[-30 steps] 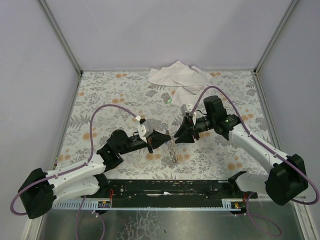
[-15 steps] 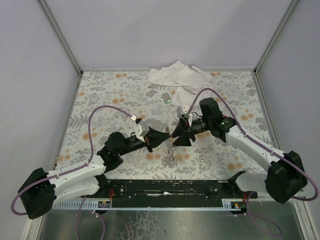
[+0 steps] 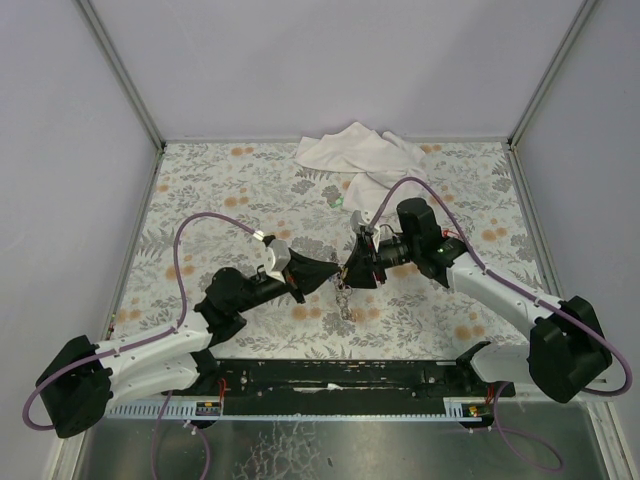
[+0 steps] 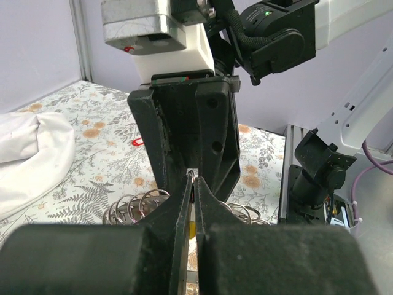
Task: Remove the keys from the keyring
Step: Pick up the key from the keyring.
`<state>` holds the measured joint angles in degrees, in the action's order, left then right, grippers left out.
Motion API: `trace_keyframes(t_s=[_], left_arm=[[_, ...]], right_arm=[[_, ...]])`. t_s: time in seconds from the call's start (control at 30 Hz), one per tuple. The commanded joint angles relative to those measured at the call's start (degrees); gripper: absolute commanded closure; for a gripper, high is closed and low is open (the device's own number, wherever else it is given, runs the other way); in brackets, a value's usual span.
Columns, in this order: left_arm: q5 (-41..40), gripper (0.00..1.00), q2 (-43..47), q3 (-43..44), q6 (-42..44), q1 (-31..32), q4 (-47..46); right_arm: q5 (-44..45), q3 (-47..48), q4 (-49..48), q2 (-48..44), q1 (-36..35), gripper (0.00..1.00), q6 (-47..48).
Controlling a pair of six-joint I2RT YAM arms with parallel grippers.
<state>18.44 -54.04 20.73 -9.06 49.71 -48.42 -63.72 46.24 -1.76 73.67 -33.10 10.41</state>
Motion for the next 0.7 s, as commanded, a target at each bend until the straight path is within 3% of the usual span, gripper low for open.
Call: trace_keyframes(t_s=[0.0, 0.13, 0.27, 0.67], left_arm=[[-2.04, 1.0, 1.37, -0.65, -0.14, -0.31, -6.32], [-3.17, 1.0, 2.72, -1.44, 0.84, -0.36, -5.07], [-4.0, 1.0, 4.49, -2.16, 2.2, -0.72, -3.0], [-3.71, 1.0, 3.54, -5.07, 4.7, -0.92, -4.16]], right_arm=[[-1.79, 1.19, -2.57, -0.28, -0.56, 0.69, -1.14], [-0.23, 4.27, 6.16, -0.82, -0.5, 0.84, 5.54], [1.97, 7.1, 13.39, -1.61, -0.21, 0.92, 12.51], [6.85, 13.5, 26.24, -2.63, 0.28, 0.99, 20.61]])
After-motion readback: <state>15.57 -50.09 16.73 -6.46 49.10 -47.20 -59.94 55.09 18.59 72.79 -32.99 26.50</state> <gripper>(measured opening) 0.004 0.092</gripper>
